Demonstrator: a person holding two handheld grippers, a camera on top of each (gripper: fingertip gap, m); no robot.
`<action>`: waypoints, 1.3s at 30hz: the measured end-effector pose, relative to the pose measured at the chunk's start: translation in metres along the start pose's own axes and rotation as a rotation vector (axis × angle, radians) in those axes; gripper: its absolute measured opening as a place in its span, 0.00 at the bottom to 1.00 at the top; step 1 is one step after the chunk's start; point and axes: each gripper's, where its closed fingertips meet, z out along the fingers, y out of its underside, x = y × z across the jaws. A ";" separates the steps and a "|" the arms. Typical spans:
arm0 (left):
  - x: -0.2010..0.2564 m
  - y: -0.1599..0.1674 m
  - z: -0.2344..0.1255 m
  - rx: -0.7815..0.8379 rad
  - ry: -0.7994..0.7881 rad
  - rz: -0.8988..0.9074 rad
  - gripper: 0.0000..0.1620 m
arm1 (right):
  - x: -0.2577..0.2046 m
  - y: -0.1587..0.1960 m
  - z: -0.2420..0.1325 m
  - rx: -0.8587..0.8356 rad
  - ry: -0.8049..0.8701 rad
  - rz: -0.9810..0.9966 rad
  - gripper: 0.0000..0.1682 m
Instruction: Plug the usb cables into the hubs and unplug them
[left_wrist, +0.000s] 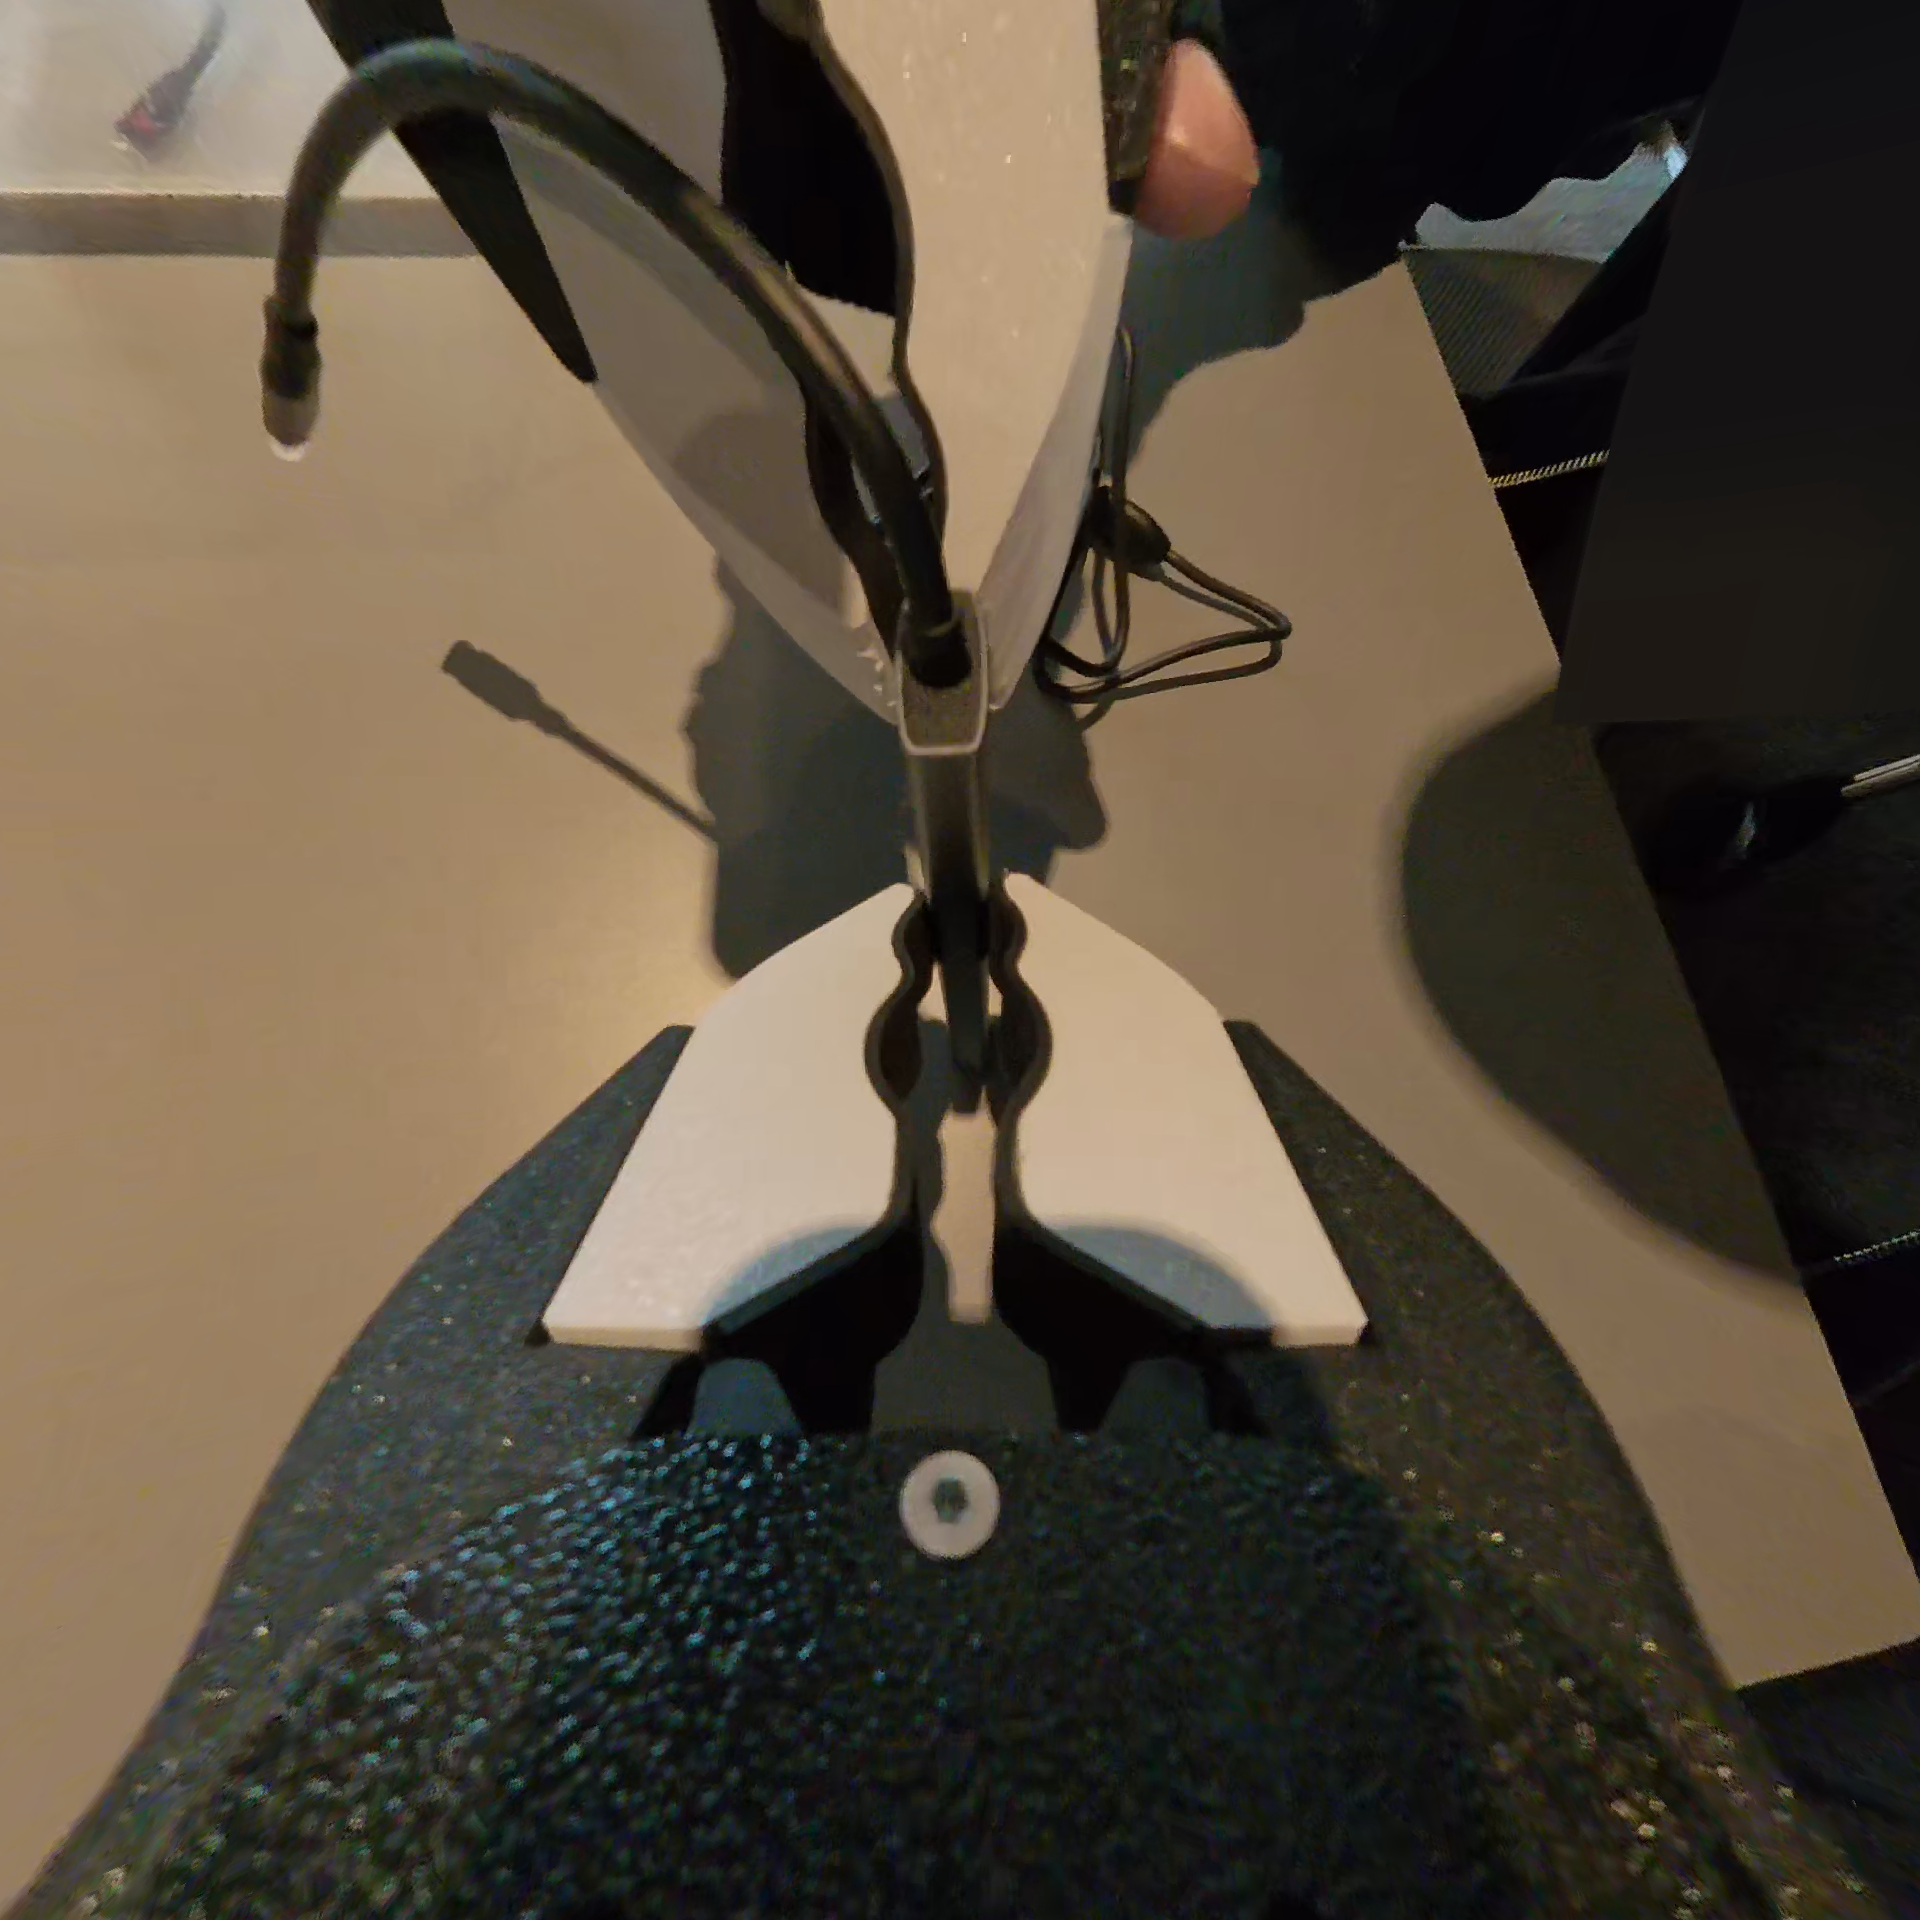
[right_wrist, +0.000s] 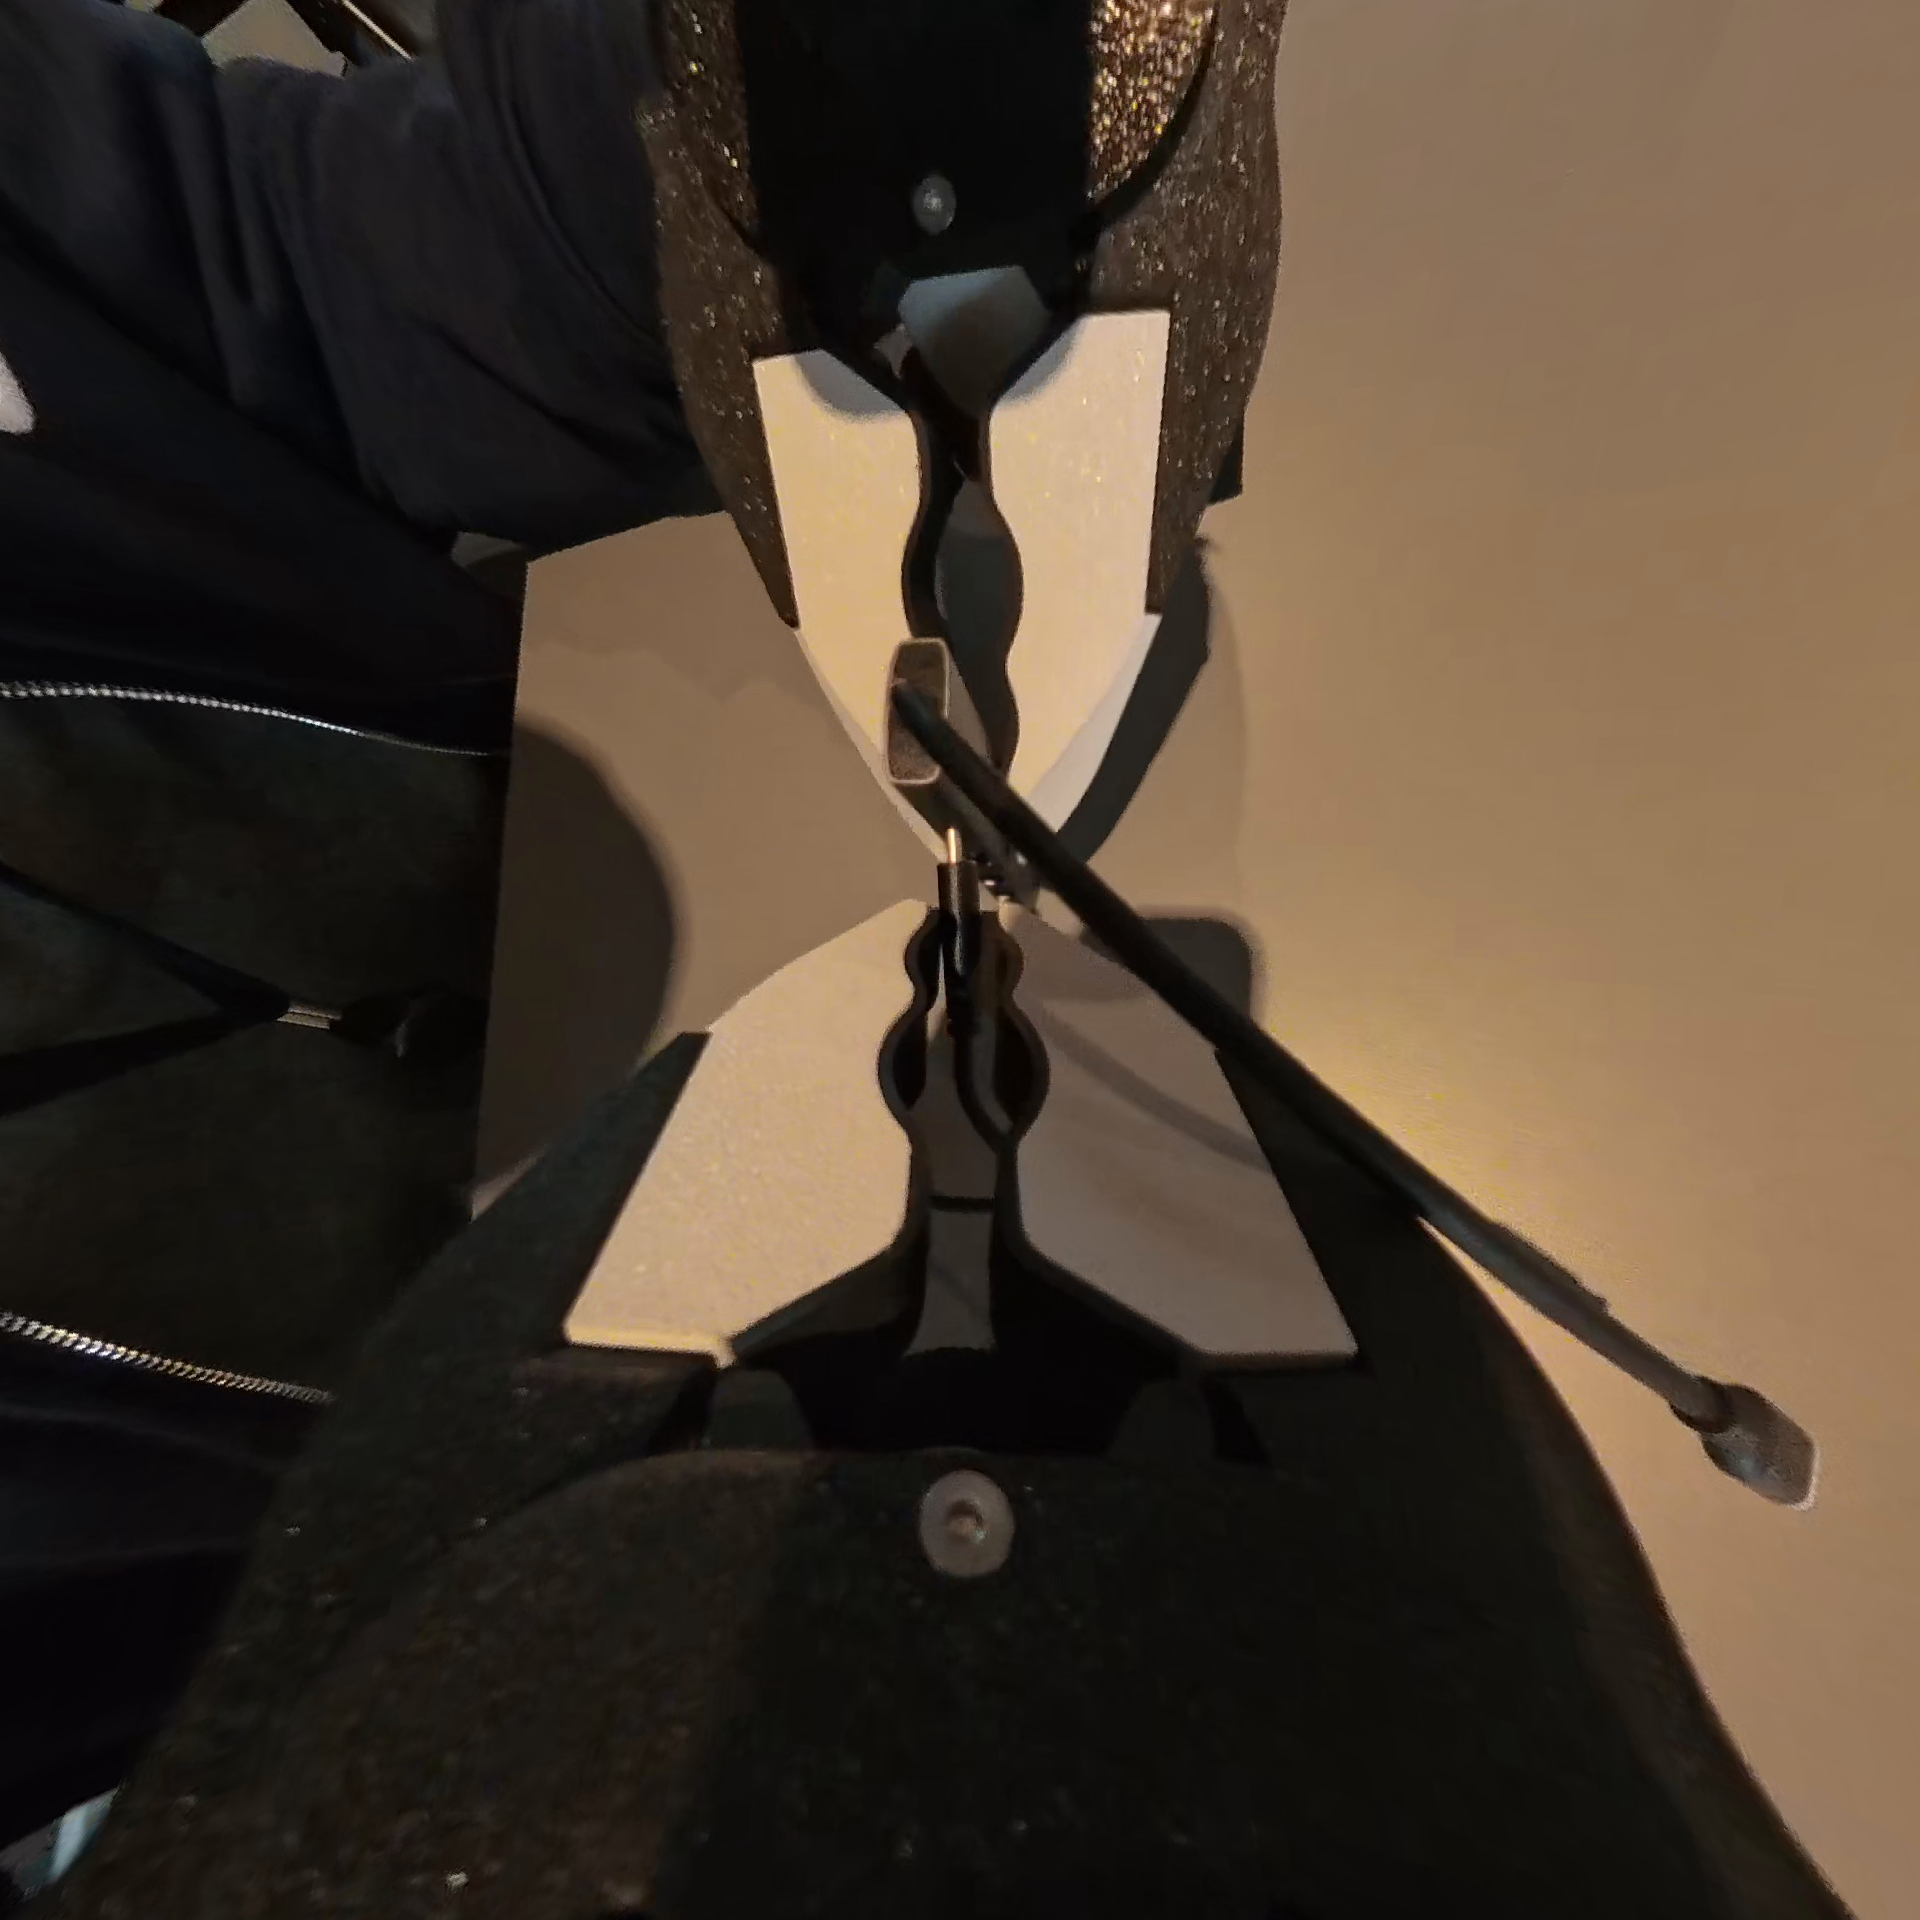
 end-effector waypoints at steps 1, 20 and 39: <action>0.000 0.000 0.000 0.003 0.003 0.000 0.06 | 0.000 0.000 0.000 0.000 0.004 -0.006 0.04; -0.013 -0.007 0.006 0.261 0.133 -0.182 0.06 | 0.024 -0.011 -0.016 0.185 0.032 0.020 0.17; -0.041 -0.017 -0.018 0.509 0.112 -0.351 0.06 | 0.000 -0.020 -0.038 0.774 0.106 0.455 0.13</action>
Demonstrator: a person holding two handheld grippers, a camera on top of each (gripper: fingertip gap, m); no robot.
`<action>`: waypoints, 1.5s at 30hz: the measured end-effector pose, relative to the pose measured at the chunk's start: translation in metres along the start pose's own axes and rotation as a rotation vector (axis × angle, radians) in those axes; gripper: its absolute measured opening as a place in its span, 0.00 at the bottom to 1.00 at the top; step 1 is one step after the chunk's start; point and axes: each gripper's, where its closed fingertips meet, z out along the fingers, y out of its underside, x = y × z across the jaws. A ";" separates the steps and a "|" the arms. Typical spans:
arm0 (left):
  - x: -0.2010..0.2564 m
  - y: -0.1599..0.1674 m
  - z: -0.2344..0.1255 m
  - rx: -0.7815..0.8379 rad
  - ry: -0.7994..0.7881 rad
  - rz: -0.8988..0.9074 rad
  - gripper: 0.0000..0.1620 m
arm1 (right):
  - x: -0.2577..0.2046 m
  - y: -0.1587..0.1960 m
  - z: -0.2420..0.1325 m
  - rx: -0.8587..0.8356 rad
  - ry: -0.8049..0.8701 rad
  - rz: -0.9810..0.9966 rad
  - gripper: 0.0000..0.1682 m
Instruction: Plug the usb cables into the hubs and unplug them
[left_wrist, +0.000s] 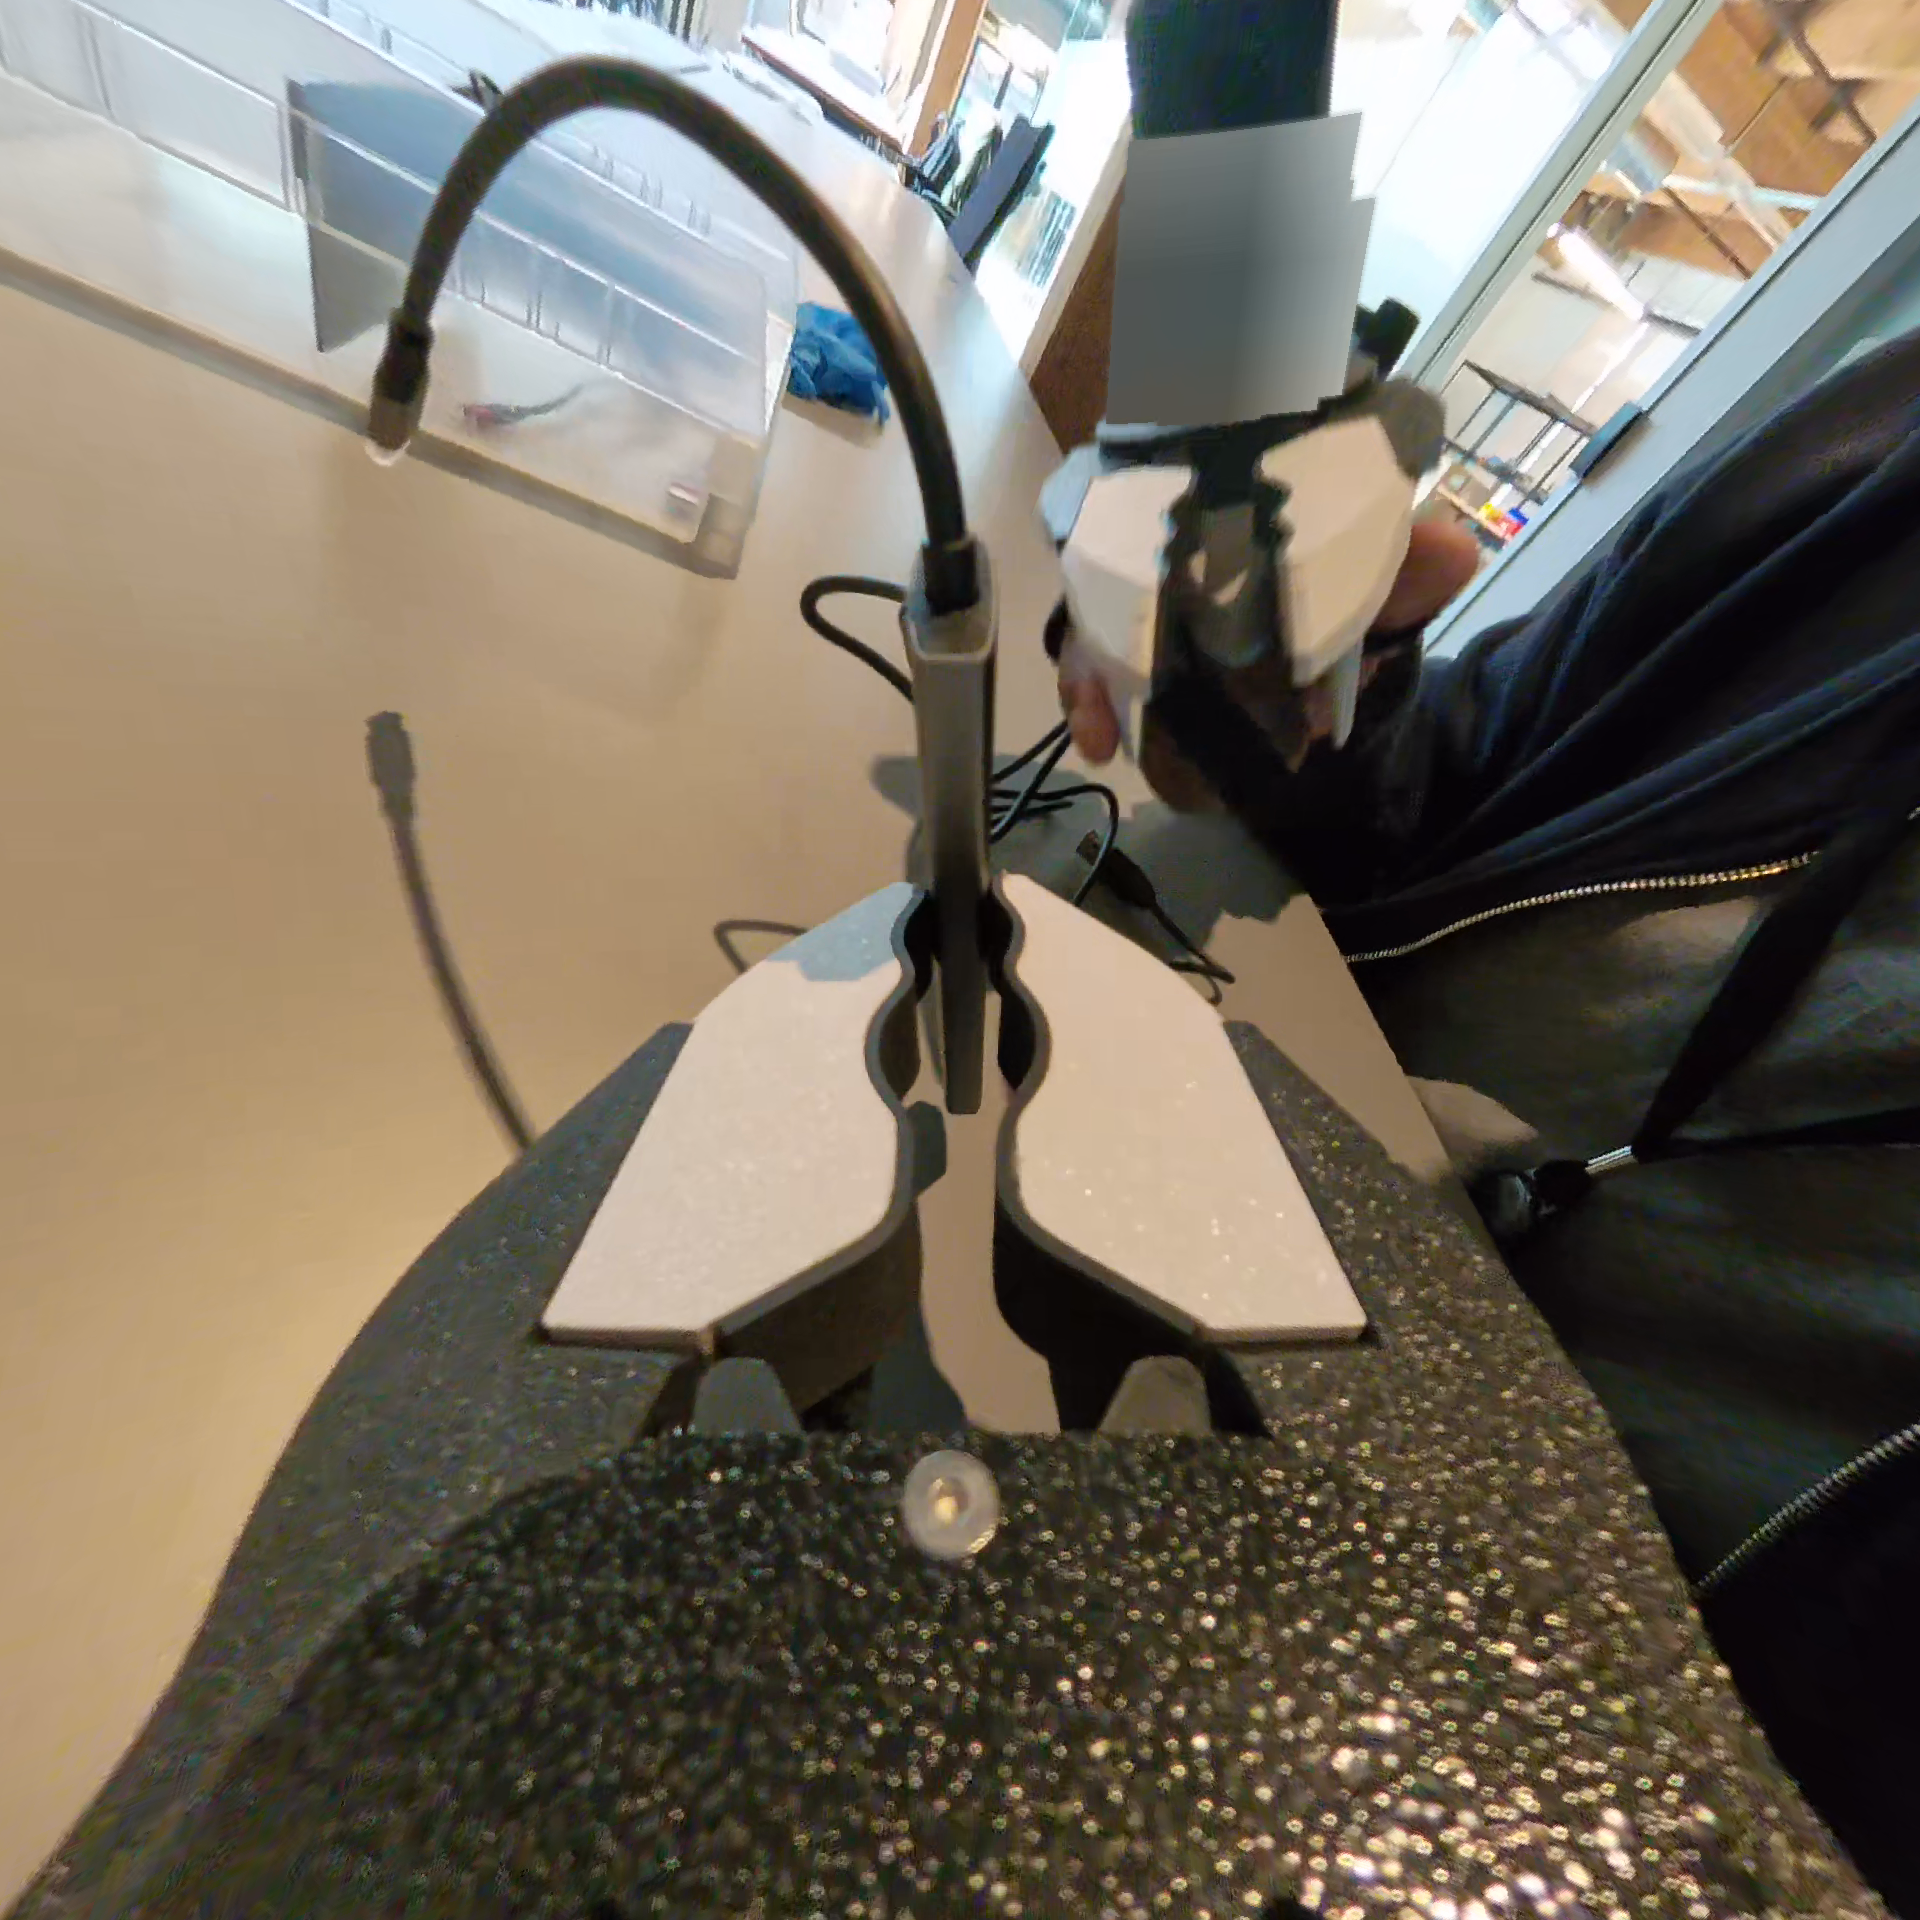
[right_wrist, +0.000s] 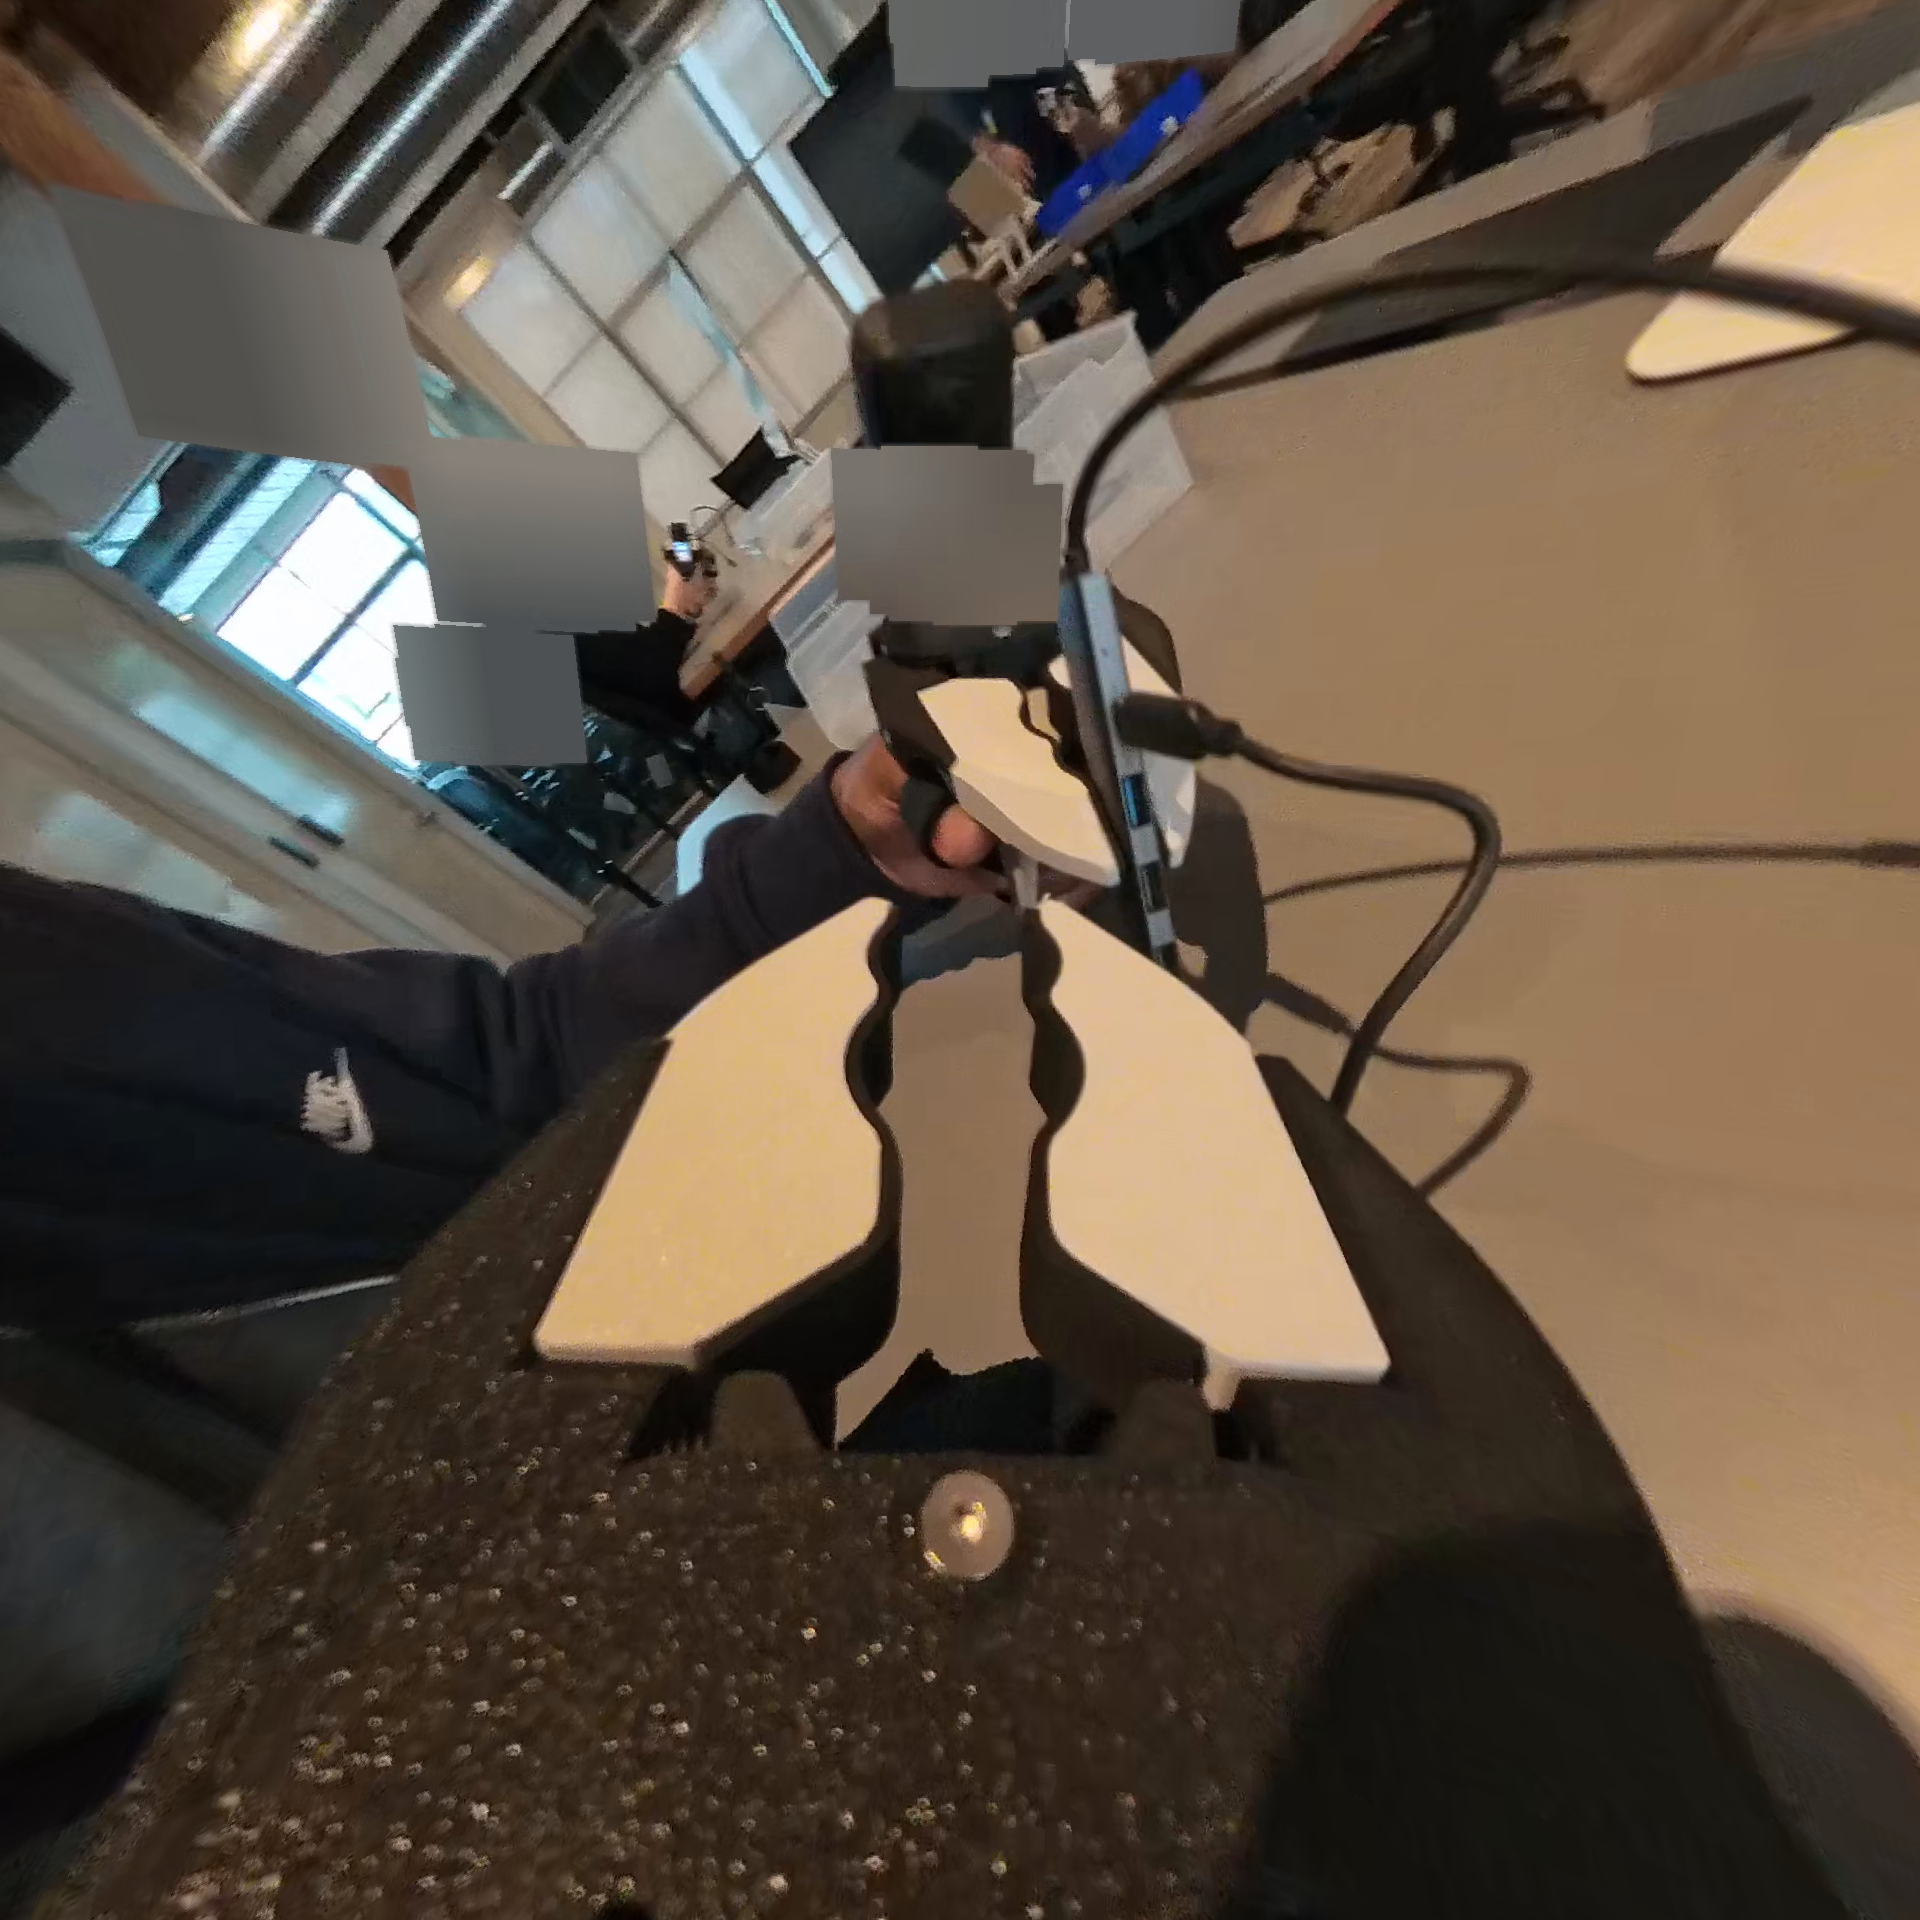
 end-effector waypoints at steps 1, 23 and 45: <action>0.002 -0.002 0.000 0.012 0.008 0.002 0.06 | 0.003 0.004 0.005 0.000 0.025 0.002 0.13; 0.035 -0.013 0.005 0.054 0.165 0.051 0.06 | 0.012 -0.036 0.012 0.394 0.103 0.052 0.05; 0.027 0.011 0.022 -0.121 0.068 0.029 0.06 | 0.015 -0.016 0.020 0.218 0.223 -0.205 0.03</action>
